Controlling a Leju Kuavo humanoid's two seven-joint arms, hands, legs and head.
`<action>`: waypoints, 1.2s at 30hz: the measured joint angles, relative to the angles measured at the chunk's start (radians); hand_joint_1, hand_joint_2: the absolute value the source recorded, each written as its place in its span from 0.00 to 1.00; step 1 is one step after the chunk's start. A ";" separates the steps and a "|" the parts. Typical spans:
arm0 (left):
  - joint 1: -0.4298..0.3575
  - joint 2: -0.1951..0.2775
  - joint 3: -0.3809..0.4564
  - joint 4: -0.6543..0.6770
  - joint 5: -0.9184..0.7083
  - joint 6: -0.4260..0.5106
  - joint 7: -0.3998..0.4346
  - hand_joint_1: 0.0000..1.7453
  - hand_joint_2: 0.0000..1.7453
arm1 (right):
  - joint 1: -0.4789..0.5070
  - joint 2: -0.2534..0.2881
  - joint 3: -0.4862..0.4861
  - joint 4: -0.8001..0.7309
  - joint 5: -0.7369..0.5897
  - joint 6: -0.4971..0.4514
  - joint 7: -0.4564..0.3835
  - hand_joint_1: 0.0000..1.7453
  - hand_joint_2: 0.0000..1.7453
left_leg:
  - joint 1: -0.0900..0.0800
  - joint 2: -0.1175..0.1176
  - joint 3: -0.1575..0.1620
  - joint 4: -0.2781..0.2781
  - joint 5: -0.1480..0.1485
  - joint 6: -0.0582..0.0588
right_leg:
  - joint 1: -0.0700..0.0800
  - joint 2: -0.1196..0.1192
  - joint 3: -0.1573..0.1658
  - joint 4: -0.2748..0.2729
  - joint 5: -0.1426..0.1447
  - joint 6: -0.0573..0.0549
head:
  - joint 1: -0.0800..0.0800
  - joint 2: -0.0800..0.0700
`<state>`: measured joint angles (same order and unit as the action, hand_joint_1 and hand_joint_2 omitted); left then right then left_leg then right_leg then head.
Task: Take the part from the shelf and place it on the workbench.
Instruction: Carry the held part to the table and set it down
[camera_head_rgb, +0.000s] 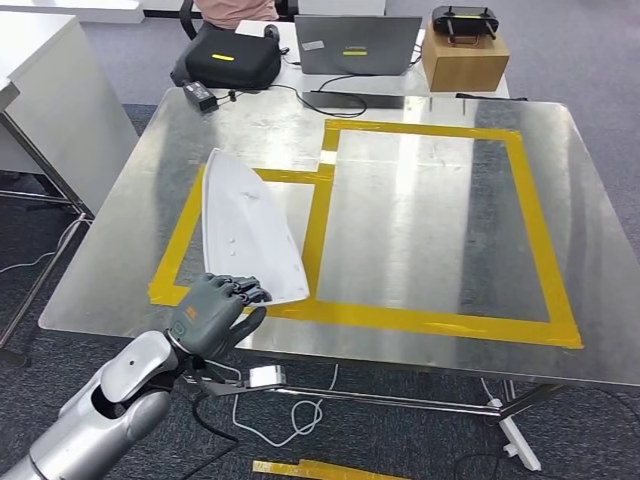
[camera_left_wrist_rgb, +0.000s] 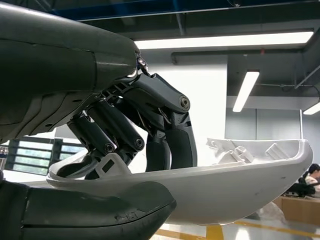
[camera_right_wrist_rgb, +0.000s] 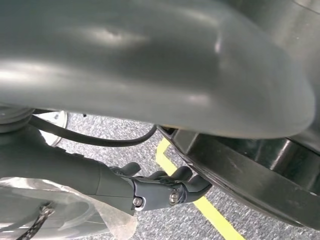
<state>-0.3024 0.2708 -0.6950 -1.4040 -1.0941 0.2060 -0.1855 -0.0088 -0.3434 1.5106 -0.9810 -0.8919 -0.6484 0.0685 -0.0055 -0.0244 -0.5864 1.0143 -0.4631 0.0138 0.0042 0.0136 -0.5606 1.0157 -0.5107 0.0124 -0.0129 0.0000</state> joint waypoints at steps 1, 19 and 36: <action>-0.006 -0.004 -0.005 0.010 0.001 0.000 0.000 1.00 1.00 | -0.001 0.001 0.000 0.004 -0.002 0.003 -0.001 0.00 0.00 | 0.000 0.000 0.000 0.000 0.000 0.000 | 0.000 0.000 0.000 0.000 0.000 0.000 | 0.000 0.000; -0.067 -0.060 -0.049 0.152 0.023 -0.062 0.050 1.00 1.00 | -0.008 0.014 0.001 0.042 -0.013 0.030 -0.023 0.00 0.00 | -0.004 0.000 0.000 0.001 -0.001 0.001 | -0.005 0.000 0.001 -0.001 0.000 0.000 | 0.000 0.000; -0.093 -0.136 -0.013 0.394 0.039 -0.121 0.118 1.00 1.00 | -0.019 0.044 0.001 0.096 -0.083 0.058 -0.048 0.00 0.00 | -0.004 0.000 0.000 0.001 -0.001 0.001 | -0.005 0.000 0.001 -0.001 0.000 0.000 | 0.000 0.000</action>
<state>-0.3955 0.1348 -0.7076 -1.0100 -1.0555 0.0853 -0.0679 -0.0283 -0.2990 1.5118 -0.8849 -0.9751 -0.5902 0.0205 -0.0099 -0.0244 -0.5865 1.0158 -0.4642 0.0148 -0.0005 0.0134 -0.5592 1.0148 -0.5103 0.0124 -0.0127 0.0000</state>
